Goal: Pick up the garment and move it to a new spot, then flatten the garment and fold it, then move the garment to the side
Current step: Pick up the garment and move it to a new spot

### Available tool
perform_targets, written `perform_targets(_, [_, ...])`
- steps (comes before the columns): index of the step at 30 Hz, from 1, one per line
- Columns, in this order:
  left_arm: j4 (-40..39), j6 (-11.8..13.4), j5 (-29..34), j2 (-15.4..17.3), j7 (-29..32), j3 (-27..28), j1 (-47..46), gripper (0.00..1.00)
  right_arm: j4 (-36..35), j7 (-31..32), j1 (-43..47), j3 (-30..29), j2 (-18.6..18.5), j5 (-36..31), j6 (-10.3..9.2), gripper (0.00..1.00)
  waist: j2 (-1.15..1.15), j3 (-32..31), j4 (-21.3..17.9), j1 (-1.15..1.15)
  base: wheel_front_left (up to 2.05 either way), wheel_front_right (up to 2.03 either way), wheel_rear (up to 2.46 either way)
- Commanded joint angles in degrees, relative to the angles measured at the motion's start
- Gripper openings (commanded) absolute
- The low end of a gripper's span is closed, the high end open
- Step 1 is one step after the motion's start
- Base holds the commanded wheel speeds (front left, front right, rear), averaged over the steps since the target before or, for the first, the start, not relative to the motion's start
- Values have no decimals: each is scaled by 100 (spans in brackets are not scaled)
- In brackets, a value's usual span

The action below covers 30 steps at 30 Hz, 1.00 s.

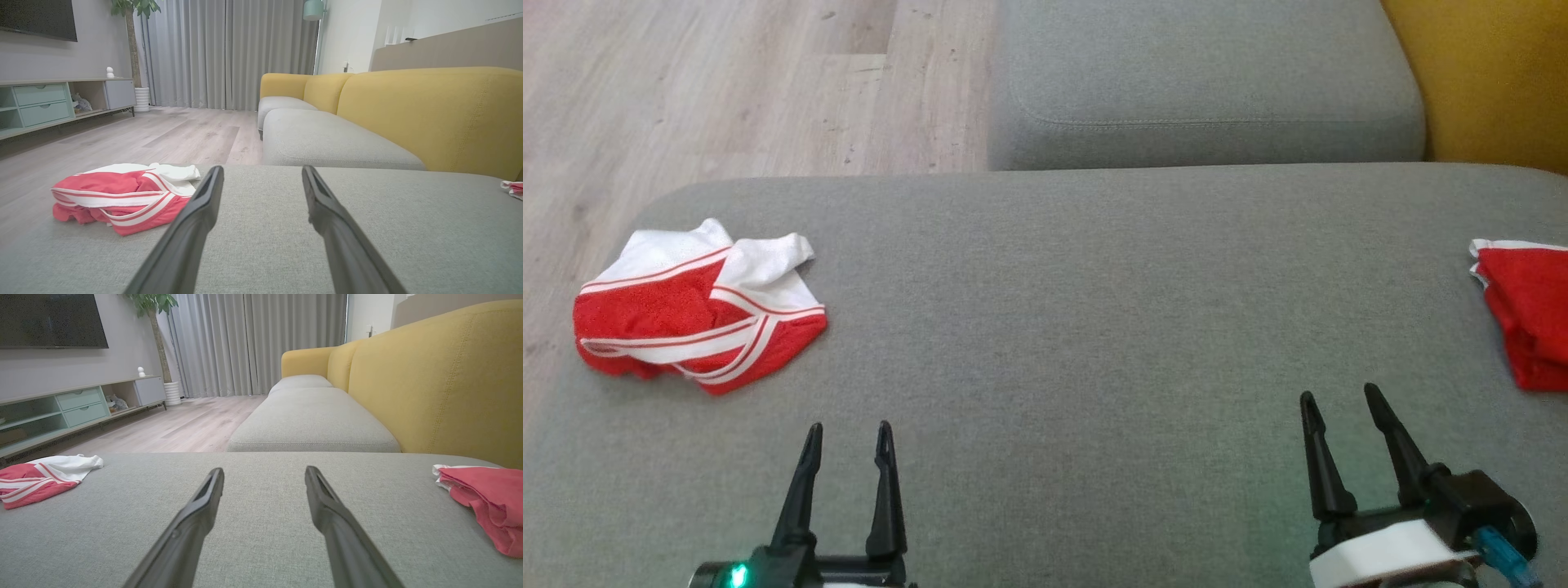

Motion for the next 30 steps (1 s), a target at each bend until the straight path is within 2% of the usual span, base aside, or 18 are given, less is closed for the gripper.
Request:
perform_targets(1, [-151,-6,68,-19,-13,176,-107,100,-211,-61,-101,106,-17,-45,-4,100,0,1,34,0,0,0,0])
perform_targets(6, [-143,-19,111,-19,-13,149,-134,100,-218,-61,-80,114,-15,-47,-4,100,0,53,366,0,0,0,0])
perform_targets(20, [-204,52,61,-19,-13,248,-62,100,-192,-61,-88,243,-14,-40,-4,100,0,223,1928,0,0,0,0])
perform_targets(25, [-288,94,4,-19,-13,326,-71,100,-213,-61,-137,222,-18,-132,-4,100,0,401,2194,0,0,0,0])
perform_targets(30, [-427,108,-58,-19,-13,471,-381,100,-283,-61,-261,203,-155,-204,-4,100,0,828,2248,0,0,0,0])
